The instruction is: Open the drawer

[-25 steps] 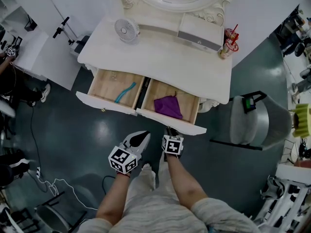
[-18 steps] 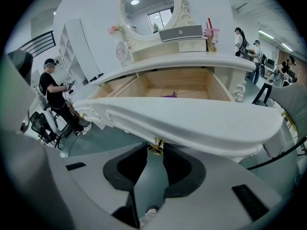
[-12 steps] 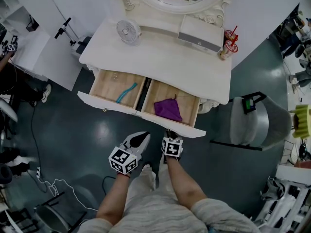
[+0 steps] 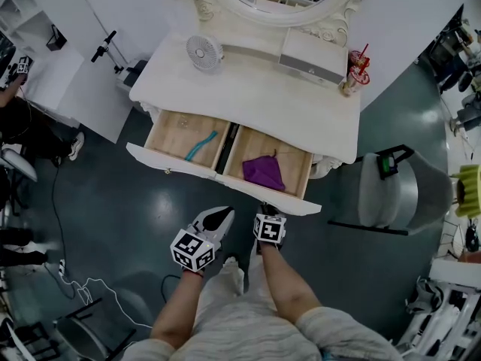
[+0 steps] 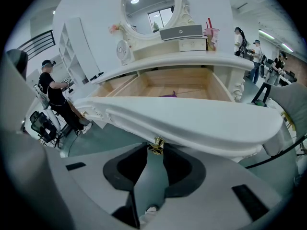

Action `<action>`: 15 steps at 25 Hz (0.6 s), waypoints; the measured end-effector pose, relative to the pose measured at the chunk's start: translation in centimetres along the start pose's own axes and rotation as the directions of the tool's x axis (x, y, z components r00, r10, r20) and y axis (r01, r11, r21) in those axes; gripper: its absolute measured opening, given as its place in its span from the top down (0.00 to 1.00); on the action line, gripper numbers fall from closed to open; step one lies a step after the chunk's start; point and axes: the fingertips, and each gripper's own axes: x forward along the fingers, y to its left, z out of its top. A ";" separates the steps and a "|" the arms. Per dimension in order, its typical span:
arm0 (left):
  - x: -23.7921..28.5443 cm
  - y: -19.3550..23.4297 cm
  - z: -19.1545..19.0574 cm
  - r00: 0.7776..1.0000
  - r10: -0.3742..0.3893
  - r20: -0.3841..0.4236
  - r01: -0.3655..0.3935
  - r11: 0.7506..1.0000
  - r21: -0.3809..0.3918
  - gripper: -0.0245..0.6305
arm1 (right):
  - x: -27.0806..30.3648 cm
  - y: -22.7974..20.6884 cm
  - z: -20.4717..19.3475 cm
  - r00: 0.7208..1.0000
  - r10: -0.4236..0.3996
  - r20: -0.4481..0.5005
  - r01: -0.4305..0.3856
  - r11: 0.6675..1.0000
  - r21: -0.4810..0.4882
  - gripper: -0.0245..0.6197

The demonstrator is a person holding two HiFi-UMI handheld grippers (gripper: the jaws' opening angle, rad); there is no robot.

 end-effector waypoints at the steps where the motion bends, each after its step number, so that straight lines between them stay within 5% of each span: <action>1: -0.2 0.0 0.0 1.000 0.003 0.000 -0.003 1.000 0.001 0.94 | 0.0 0.0 0.0 1.000 -0.003 0.001 0.003 1.000 -0.002 0.81; 15: -2.8 -0.2 0.0 1.000 0.025 -0.002 -0.025 1.000 0.004 0.94 | -0.1 -0.3 -0.3 0.998 -0.020 -0.055 0.018 0.999 -0.034 0.81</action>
